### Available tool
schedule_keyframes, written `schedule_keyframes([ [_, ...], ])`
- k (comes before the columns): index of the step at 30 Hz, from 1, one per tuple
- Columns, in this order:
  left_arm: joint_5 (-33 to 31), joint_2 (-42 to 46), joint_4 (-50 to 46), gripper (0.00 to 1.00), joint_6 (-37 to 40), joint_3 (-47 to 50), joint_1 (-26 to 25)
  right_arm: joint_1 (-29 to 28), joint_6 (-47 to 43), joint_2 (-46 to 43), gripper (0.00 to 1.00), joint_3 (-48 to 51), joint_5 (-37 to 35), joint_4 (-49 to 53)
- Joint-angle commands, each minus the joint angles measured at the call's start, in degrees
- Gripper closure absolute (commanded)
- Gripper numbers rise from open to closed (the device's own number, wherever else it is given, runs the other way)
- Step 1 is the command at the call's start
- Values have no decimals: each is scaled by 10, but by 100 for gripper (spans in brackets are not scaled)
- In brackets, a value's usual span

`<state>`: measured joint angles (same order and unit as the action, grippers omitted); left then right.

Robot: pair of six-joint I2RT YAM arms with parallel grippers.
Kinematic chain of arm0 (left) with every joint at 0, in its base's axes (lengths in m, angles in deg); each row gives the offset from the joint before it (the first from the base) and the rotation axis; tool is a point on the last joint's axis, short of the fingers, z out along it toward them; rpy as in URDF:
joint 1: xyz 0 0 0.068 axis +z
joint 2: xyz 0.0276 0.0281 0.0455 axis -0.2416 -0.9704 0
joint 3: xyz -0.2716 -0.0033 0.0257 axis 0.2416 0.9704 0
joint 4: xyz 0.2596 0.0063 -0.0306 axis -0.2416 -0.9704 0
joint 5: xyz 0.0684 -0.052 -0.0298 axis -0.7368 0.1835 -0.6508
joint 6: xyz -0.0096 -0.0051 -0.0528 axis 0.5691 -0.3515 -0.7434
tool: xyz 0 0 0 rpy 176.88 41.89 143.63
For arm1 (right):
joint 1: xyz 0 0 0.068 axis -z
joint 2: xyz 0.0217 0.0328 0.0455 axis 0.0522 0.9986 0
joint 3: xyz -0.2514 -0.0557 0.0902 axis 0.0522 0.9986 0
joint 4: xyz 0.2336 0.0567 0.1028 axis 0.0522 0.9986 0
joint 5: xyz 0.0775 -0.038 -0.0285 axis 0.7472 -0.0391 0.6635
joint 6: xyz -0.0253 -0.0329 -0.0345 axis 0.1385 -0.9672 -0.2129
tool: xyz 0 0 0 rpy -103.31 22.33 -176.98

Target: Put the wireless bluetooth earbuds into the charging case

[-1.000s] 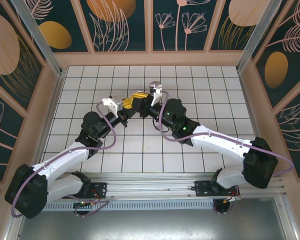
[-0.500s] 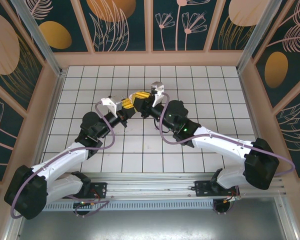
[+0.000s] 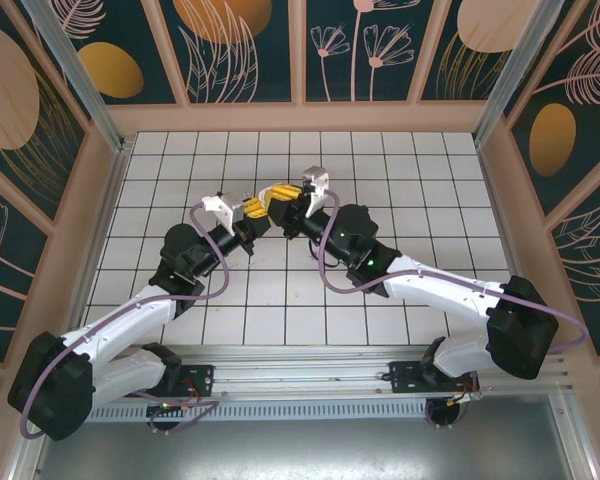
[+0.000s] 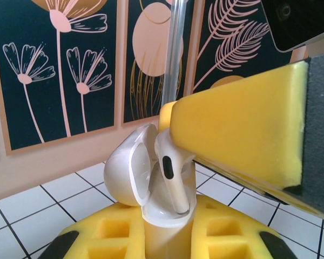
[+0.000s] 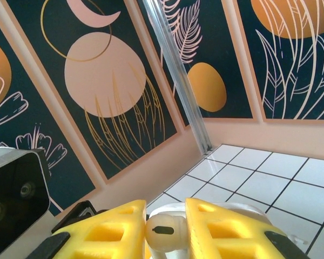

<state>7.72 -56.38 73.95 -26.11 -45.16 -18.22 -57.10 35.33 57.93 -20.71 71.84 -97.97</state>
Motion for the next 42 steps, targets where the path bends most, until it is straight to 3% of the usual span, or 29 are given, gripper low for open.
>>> schedule_keyframes([
  [1, 28, 22, 40, 100, 2, -10, -3, -1, -2, -1, 76, 24, 18, 1],
  [18, 18, 32, 28, 100, 29, -9, -3, -1, 15, -2, 77, 33, 36, 31],
  [42, 12, 40, 9, 100, 42, -20, -3, 0, -9, 1, 67, 39, 18, 36],
])
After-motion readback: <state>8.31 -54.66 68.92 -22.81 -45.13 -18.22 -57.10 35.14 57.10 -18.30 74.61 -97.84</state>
